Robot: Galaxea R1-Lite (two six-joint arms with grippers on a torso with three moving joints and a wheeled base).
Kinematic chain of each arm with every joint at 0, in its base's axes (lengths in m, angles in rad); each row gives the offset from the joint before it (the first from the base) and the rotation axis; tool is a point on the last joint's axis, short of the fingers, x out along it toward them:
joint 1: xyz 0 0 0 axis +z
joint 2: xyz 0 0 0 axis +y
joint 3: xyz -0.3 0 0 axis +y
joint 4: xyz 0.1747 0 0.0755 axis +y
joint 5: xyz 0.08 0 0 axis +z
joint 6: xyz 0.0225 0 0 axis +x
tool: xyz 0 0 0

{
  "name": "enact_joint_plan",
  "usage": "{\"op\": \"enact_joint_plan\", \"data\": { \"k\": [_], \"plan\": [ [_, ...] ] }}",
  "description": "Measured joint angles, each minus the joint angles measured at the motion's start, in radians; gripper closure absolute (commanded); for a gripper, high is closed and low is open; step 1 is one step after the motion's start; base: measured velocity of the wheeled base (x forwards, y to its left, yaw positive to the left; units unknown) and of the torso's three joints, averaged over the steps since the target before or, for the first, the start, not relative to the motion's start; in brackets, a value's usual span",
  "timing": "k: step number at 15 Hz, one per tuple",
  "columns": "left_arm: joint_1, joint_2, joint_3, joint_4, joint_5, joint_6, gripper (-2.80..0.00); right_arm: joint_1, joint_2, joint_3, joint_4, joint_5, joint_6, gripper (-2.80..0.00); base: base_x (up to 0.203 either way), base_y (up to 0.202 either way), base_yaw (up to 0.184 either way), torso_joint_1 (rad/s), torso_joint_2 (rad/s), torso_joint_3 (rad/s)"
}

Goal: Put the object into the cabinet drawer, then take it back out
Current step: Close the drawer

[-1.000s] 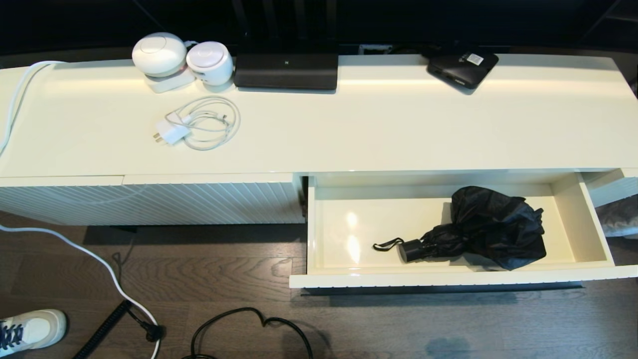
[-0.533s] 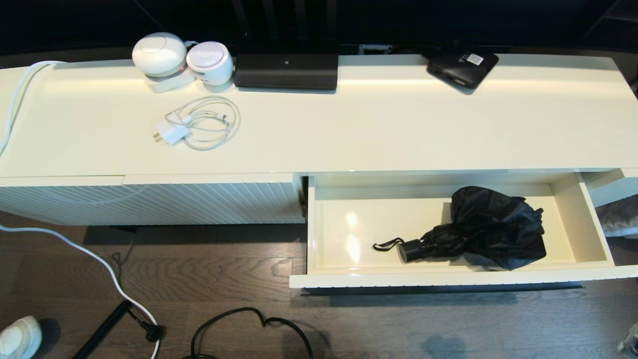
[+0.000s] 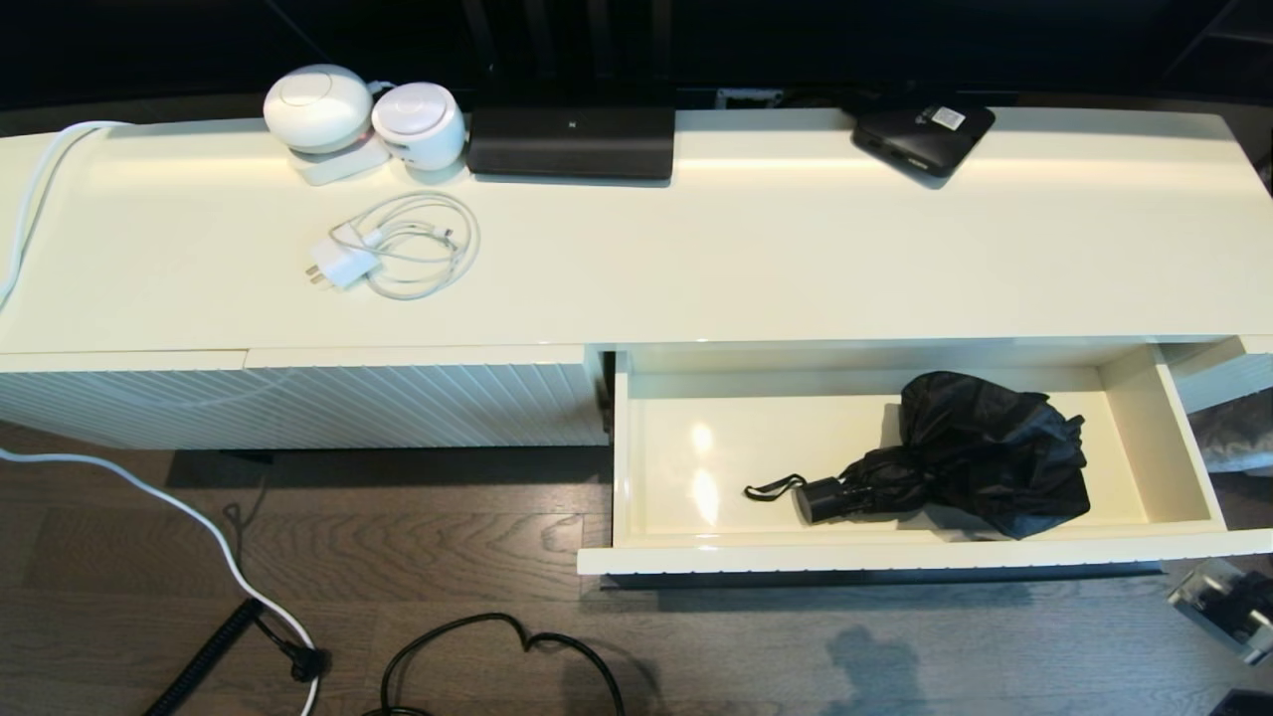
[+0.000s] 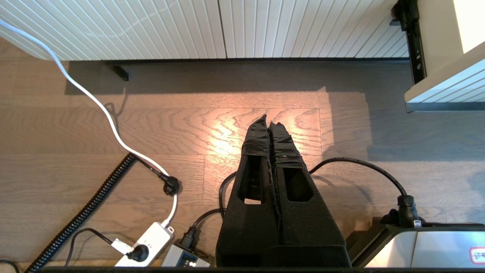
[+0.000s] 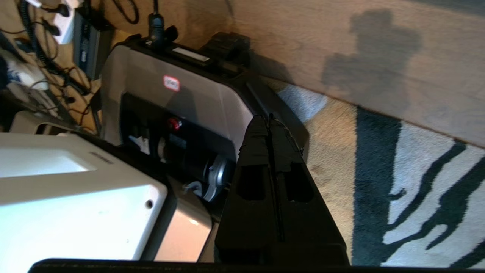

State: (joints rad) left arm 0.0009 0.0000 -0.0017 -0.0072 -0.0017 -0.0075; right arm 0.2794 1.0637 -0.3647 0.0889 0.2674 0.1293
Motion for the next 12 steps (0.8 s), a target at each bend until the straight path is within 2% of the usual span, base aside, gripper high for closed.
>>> {"op": "enact_joint_plan", "data": {
  "k": [3, 6, 12],
  "plan": [
    [0.000, 0.000, 0.000, 0.000, 0.000, 0.000, 0.00, 0.000, 0.044, 0.012, -0.075, -0.048, -0.022, 0.00, 0.000, 0.000, 0.000, 0.000, 0.00, 0.000],
    [0.000, 0.000, 0.000, 0.000, 0.000, 0.000, 0.00, 0.000, 0.095, 0.015, -0.116, -0.056, -0.024, 0.00, 0.000, 0.000, 0.000, 0.000, 0.00, 0.000],
    [0.000, 0.000, 0.000, 0.000, 0.000, 0.000, 0.00, -0.006, 0.186, 0.017, -0.323, -0.108, -0.034, 0.00, 0.000, 0.000, 0.000, 0.000, 0.00, 0.000]
  ]
}}
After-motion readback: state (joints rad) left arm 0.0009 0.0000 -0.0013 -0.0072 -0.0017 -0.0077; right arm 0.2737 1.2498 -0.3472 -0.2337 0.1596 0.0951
